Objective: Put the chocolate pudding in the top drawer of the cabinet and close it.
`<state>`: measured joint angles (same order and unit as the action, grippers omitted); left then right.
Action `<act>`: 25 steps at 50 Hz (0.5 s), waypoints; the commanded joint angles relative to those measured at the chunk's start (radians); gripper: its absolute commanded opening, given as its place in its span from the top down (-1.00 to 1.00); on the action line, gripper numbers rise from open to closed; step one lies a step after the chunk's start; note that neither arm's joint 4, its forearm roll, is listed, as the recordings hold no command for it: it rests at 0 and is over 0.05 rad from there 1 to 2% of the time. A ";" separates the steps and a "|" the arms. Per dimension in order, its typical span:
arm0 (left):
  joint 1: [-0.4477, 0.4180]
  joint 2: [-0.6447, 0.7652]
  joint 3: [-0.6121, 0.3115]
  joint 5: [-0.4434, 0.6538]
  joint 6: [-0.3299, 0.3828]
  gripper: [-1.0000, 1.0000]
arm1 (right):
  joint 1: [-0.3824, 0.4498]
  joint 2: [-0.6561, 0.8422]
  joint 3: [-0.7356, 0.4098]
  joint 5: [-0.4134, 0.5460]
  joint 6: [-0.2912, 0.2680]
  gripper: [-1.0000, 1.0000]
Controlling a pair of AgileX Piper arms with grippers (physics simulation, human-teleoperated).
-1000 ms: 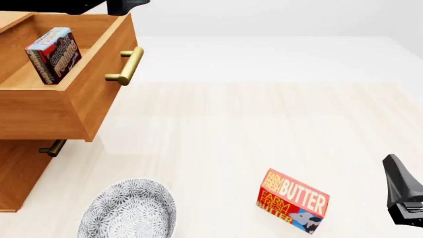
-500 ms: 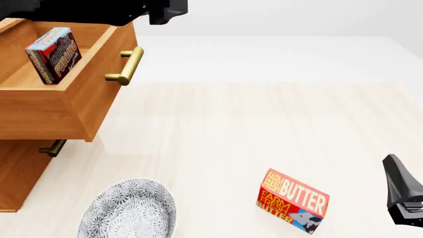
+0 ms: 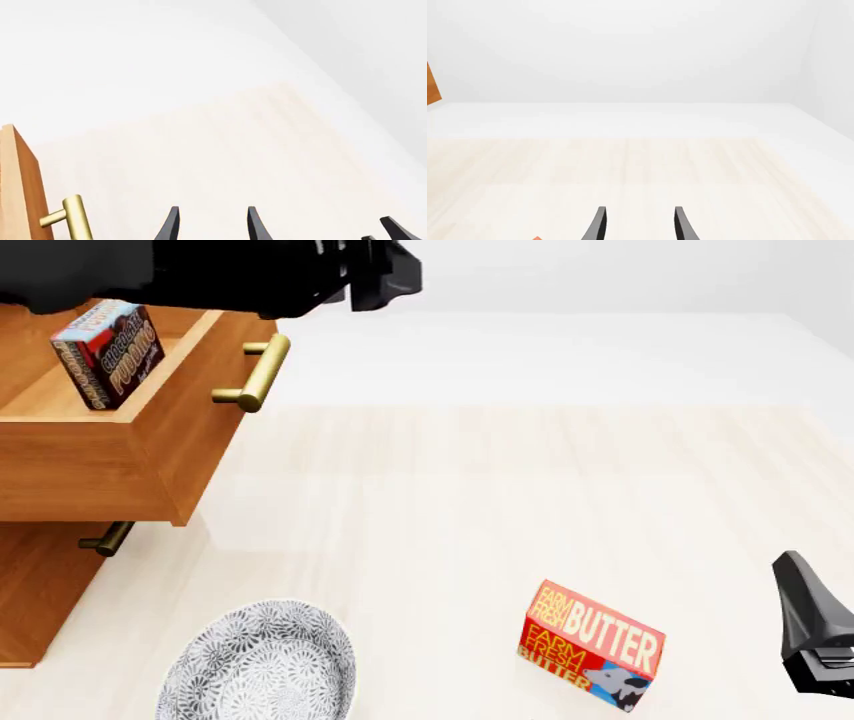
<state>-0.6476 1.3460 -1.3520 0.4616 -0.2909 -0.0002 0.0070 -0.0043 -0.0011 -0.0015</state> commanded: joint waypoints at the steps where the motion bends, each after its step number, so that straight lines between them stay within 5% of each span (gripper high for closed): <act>1: -0.001 0.019 0.008 -0.008 -0.056 -1.00 | 0.000 0.000 0.000 0.000 0.000 -1.00; 25: -0.013 0.035 0.123 -0.116 -0.181 -1.00 | 0.000 0.000 0.000 0.000 0.000 -1.00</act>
<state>-0.6553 1.3723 -1.2785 0.3909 -0.4205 -0.0002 0.0070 -0.0043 -0.0011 -0.0015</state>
